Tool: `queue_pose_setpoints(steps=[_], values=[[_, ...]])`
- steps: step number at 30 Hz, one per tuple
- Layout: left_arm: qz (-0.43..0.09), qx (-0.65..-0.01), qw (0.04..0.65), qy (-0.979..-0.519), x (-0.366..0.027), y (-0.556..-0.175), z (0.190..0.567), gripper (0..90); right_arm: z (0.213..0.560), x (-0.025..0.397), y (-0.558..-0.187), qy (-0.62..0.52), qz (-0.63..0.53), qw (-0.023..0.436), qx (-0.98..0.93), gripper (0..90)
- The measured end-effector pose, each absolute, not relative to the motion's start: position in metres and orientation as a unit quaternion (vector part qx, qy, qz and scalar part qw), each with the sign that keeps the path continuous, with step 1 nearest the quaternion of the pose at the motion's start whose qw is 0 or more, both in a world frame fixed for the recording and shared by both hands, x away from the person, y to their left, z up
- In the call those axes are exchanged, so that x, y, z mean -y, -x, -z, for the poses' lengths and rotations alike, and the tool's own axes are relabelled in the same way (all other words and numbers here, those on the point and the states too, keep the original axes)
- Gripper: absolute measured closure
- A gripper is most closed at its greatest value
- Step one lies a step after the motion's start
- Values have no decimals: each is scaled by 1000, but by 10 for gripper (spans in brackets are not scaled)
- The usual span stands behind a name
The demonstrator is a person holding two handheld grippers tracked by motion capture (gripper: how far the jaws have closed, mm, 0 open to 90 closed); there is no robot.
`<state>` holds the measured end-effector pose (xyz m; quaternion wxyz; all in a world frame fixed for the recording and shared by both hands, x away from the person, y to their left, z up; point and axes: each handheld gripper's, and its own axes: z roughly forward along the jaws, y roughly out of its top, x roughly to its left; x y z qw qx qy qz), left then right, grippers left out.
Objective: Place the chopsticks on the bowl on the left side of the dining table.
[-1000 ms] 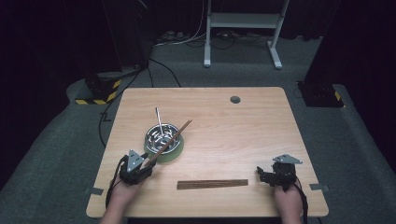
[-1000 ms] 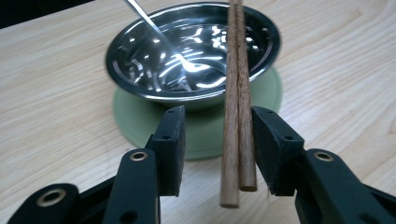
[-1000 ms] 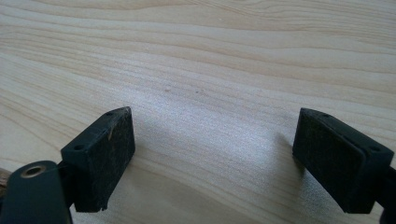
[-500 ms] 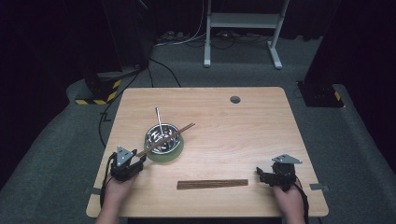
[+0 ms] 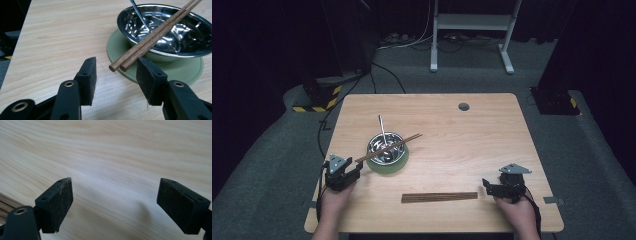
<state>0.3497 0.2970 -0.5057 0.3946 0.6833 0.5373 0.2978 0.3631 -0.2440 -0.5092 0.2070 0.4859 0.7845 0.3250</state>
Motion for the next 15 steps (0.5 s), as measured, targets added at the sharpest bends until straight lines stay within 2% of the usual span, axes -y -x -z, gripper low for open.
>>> queue_pose_setpoints(steps=[6, 12, 15], values=[[-294, -531, 403, -685, -294, -353, 504, 539, 484, 207, -374, -461, -371, 200, -780, 145], [-304, -531, 398, -683, -290, -354, 505, 548, 461, 153, -391, -430, -399, 211, -781, 208], [-305, -535, 399, -680, -292, -355, 502, 557, 462, 130, -404, -423, -405, 212, -783, 244]])
